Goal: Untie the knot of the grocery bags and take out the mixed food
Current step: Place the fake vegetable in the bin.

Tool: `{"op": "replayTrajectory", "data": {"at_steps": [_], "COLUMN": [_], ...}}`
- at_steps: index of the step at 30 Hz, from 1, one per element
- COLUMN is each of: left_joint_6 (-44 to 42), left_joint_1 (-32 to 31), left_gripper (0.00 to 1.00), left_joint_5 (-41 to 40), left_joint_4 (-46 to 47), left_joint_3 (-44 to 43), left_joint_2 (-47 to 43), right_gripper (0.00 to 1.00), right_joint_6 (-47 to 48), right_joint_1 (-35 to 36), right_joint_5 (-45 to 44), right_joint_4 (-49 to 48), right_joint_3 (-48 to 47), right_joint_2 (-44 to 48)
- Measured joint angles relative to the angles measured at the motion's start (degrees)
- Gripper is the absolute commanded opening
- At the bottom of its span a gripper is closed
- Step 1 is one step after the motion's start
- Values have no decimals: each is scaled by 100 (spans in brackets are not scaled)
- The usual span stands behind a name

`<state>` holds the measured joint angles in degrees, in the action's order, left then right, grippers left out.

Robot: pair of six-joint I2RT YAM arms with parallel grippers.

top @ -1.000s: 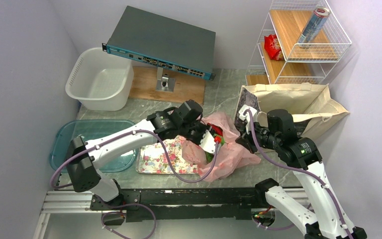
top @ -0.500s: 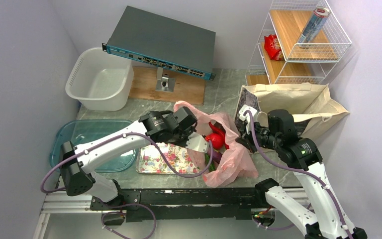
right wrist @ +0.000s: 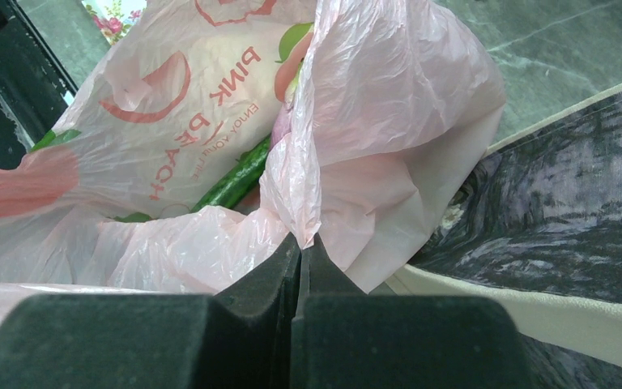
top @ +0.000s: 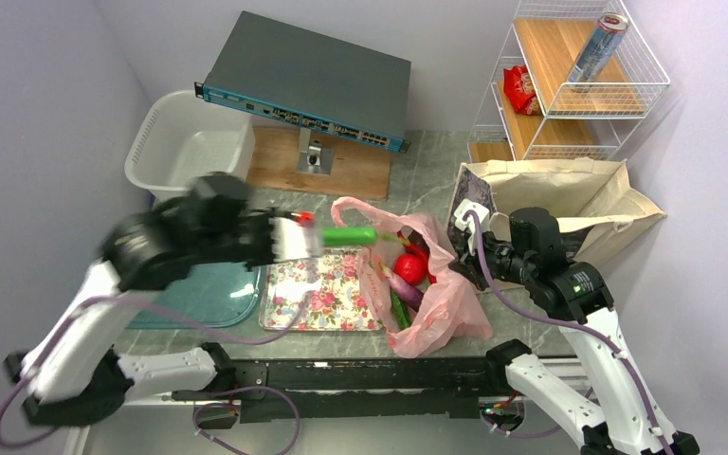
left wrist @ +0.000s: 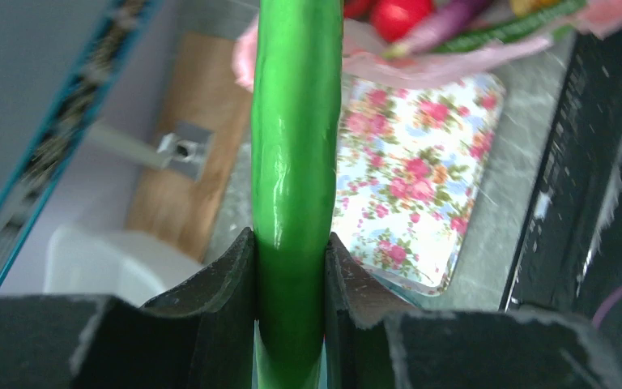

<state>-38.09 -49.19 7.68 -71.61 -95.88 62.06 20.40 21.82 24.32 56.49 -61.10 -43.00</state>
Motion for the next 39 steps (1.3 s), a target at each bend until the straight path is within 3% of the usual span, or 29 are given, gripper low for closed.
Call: {"op": "replayTrajectory", "data": {"at_steps": [3,7,10,13,16,20,28,29,30,32,35,36,39], "left_joint_6": [262,918,1532,2065,2251,2271,2280,2295,2323,2413,2509,2570,2667], "left_joint_1": [1064,3392,4955,6391,6955,7232,7311,7311,7311,7311,7316,7318,7333], "left_gripper": [0,0,0,0,0,0,1,4,15,50,79,96,99], "left_joint_5": [439,979,1303,1836,2026,2002,1659,1661,1661,1670,1779,1816,1950], "left_joint_4": [52,452,754,1025,1213,1600,1952,2048,2142,2332,2496,2551,2691], "left_joint_3": [-319,-391,-570,-1108,-2094,-2352,-2763,-2763,-2761,-2763,-2887,-2898,-2859], "left_joint_2": [-686,-966,-529,579,2037,3582,5359,5455,5525,5624,5786,5807,5737], "right_gripper": [0,0,0,0,0,0,0,0,0,0,0,0,0], "right_joint_6": [0,0,4,39,81,146,234,238,243,256,258,256,256], "right_joint_1": [0,0,0,0,0,0,2,2,2,2,0,2,2], "right_joint_5": [2,26,31,48,101,133,120,116,114,109,55,31,15], "right_joint_4": [-2,0,0,2,52,111,214,232,240,258,286,302,315], "right_joint_3": [0,0,0,-2,-46,-260,-503,-531,-549,-555,-560,-568,-579], "right_joint_2": [0,-33,-83,-140,-245,-494,-669,-688,-704,-721,-730,-730,-726]}}
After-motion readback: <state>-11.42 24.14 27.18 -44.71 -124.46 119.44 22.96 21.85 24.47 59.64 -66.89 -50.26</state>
